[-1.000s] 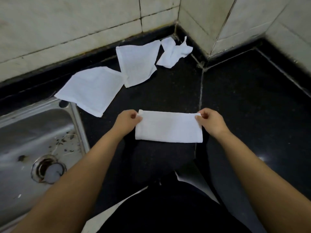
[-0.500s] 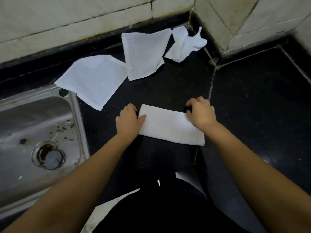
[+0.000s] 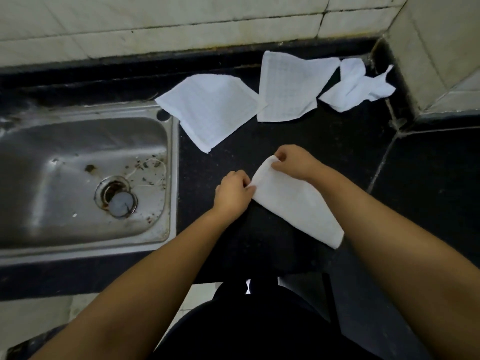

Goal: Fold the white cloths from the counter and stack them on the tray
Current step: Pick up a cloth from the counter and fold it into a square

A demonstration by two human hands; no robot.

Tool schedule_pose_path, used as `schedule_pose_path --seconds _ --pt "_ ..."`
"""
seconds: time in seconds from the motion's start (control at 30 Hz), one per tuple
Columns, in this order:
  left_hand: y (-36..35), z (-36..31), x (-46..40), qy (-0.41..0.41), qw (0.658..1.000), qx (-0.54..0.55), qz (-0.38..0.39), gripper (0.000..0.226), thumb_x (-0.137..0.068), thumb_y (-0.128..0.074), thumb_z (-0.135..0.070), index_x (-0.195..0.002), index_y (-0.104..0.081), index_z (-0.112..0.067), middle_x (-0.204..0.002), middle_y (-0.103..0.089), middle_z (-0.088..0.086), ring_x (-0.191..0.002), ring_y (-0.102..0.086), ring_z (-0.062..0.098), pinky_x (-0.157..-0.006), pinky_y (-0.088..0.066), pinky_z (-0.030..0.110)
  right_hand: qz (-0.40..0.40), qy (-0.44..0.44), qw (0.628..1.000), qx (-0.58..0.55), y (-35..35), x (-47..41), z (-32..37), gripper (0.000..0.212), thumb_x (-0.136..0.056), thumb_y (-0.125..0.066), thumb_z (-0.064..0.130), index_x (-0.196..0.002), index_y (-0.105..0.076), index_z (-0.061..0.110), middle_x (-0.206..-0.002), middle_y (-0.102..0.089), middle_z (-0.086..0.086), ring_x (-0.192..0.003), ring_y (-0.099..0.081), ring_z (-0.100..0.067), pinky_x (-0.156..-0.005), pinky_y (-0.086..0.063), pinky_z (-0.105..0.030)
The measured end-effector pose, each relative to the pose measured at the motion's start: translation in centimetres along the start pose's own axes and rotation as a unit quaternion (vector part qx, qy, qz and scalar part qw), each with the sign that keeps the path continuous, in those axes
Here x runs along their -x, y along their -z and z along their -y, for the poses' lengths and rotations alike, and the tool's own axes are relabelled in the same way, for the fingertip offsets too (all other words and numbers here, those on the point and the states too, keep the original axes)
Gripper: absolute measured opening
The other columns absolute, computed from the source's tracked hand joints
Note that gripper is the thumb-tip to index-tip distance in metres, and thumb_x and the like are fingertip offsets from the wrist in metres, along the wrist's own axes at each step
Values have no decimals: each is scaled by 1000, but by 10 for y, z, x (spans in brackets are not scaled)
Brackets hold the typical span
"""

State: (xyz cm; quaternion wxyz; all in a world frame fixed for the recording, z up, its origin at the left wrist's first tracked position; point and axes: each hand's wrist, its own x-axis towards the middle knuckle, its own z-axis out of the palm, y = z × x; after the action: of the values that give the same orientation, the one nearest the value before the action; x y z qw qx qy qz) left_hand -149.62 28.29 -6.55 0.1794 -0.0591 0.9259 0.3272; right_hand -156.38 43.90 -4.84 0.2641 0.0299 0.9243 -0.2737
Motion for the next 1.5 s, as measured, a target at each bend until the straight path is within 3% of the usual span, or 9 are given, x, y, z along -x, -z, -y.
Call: schedule_pose_path --seconds 0.1,0.37,0.5,0.63,0.83,1.0,1.2,1.37,1.5 --pt "32 -27 -11 -36 987 153 -44 8 -87 -60 -16 -83 -53 -17 -76 -52 -11 -77 -52 11 -61 -37 16 -55 46 982 -173 44 20 -5 8 -88 -62 16 -89 -62 8 -80 -55 -1 -73 -51 -12 -64 -39 -23" --pt "95 -96 -2 -236 930 266 -89 22 -92 -58 -15 -113 -56 -18 -105 -62 4 -96 -60 11 -78 -50 16 -154 183 887 -395 112 83 6 10 -90 -60 10 -87 -59 20 -88 -64 2 -84 -62 -7 -81 -53 -24" --pt "85 -67 12 -224 944 243 20 14 -90 -59 -9 -104 -63 -9 -92 -63 0 -82 -59 4 -77 -47 12 -126 159 915 -348 79 101 -13 19 -87 -62 4 -82 -59 22 -82 -65 6 -73 -62 3 -76 -48 -12" --pt "45 -21 19 -172 958 153 171 10 -85 -65 -2 -89 -63 -12 -78 -62 -2 -66 -56 -9 -68 -43 8 -34 85 963 -253 19 112 -53 14 -84 -67 5 -82 -60 17 -81 -63 -3 -76 -57 -8 -72 -43 -21" --pt "22 10 25 -106 929 15 355 3 -87 -64 -16 -89 -64 -18 -79 -61 4 -72 -54 11 -73 -41 25 163 14 970 -180 -24 133 -77 9 -86 -65 10 -95 -65 8 -85 -66 -1 -76 -59 -9 -71 -46 -17" --pt "21 -9 -4 -72 959 62 267 6 -87 -62 -9 -92 -63 -9 -88 -61 10 -82 -57 18 -80 -50 32 73 -32 964 -254 -12 103 -74 11 -89 -63 15 -98 -62 10 -87 -61 -4 -81 -59 -13 -74 -50 -25" --pt "5 -42 -42 -106 985 -31 131 2 -90 -56 -15 -90 -57 -17 -79 -52 -8 -80 -51 12 -59 -37 18 -68 -113 983 -129 -9 63 -67 7 -91 -57 22 -97 -56 18 -88 -56 1 -76 -52 -12 -64 -42 -24" --pt "-12 -41 -49 -112 977 -135 119 14 -90 -53 -18 -103 -55 -13 -105 -57 5 -96 -55 22 -81 -45 36 -71 -140 985 -69 -18 54 -64 14 -91 -51 20 -104 -53 15 -95 -57 -4 -85 -56 -21 -70 -46 -34" --pt "-11 -35 -42 -99 989 -99 45 27 -88 -60 -23 -109 -46 -12 -102 -49 4 -91 -51 20 -82 -44 38 -95 -132 984 -77 -18 56 -65 29 -92 -53 23 -118 -47 14 -103 -59 -6 -92 -59 -24 -76 -50 -38"
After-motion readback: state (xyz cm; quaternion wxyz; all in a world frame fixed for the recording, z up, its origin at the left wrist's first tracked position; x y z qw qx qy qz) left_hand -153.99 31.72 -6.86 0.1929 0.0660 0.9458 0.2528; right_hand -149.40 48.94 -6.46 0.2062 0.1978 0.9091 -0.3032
